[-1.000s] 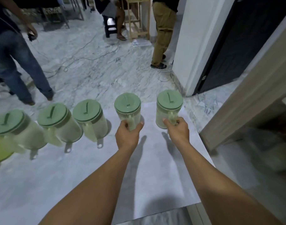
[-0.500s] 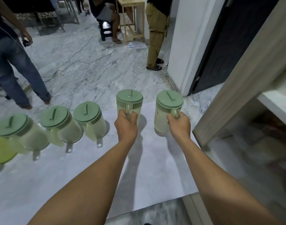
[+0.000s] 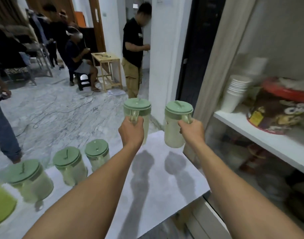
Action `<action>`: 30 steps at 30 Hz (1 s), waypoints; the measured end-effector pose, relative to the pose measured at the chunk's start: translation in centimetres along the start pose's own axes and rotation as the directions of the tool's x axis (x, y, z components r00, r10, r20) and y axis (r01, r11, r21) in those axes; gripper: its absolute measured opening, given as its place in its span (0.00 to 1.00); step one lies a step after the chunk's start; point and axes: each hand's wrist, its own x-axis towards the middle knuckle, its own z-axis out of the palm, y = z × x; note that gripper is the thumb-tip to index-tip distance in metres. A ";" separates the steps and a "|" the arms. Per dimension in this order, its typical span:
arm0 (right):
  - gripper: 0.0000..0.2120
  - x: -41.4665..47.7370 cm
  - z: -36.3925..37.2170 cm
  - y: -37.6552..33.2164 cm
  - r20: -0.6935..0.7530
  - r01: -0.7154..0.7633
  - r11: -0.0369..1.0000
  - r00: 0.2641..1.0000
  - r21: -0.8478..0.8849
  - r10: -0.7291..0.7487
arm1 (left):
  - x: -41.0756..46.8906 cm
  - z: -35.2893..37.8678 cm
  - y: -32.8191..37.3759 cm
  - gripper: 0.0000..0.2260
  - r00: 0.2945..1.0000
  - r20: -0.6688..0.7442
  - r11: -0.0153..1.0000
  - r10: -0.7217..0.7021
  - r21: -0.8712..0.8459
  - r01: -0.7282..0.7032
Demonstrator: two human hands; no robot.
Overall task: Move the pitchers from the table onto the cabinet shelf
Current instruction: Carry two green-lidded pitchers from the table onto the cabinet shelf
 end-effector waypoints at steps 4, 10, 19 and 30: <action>0.07 -6.3 -3.9 -3.8 -0.182 0.039 0.999 0.983 -0.005 -0.039 | -2.4 -3.8 2.9 0.12 0.982 0.128 0.989 0.140 -0.067 -0.133; 0.11 -17.0 -10.7 -8.1 -0.433 0.021 1.000 0.901 -0.023 -0.029 | -8.3 -8.4 7.9 0.13 0.912 0.271 0.948 0.309 -0.163 -0.273; 0.09 -30.4 -21.6 -11.8 -0.658 0.005 0.999 0.752 -0.050 -0.037 | -19.0 -11.7 15.4 0.11 0.809 0.403 0.888 0.427 -0.355 -0.292; 0.14 -43.1 -32.8 -11.4 -0.807 -0.045 0.998 0.590 -0.054 -0.017 | -32.7 -12.4 21.3 0.11 0.675 0.499 0.813 0.543 -0.512 -0.276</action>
